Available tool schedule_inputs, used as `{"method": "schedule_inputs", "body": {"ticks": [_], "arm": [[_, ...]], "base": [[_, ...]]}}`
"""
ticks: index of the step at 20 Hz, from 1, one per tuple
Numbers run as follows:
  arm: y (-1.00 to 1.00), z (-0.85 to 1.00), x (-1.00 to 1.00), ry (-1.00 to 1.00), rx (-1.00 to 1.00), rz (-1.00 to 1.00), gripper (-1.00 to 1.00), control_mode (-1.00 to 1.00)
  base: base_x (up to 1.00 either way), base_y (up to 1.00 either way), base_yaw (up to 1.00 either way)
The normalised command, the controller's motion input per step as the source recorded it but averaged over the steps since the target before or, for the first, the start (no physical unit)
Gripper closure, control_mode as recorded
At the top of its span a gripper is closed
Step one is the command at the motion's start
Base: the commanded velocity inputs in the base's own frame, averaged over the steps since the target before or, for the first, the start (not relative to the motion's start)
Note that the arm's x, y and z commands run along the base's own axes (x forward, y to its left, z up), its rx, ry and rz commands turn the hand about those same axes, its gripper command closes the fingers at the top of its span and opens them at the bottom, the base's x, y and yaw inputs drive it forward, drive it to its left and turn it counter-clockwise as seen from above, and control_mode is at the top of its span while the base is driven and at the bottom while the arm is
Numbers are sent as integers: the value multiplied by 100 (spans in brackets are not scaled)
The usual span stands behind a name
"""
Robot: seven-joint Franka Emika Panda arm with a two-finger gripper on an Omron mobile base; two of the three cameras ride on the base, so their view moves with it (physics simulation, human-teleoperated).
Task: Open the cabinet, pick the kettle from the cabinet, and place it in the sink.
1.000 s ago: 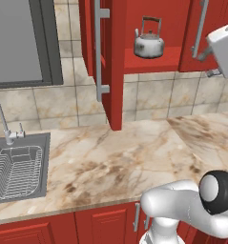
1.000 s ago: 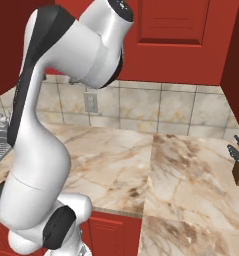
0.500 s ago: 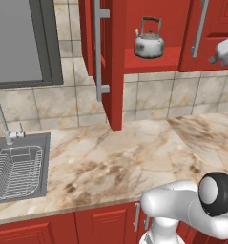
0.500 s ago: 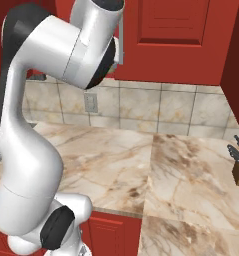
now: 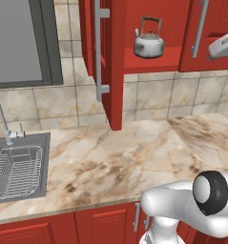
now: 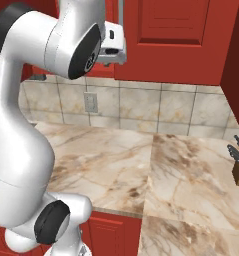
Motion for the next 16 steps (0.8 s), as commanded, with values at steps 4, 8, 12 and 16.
{"method": "schedule_inputs", "body": {"ticks": [4,8,12,16], "arm": [[-19,0,45,-7,-2,-16,-100,-100],[-18,0,51,-3,0,-11,-100,-100],[-14,-3,52,-5,1,-7,-100,-100],[-13,0,59,-4,8,-1,-100,-100]], "base": [[0,0,0],[0,0,0],[0,0,0],[0,0,0]]}}
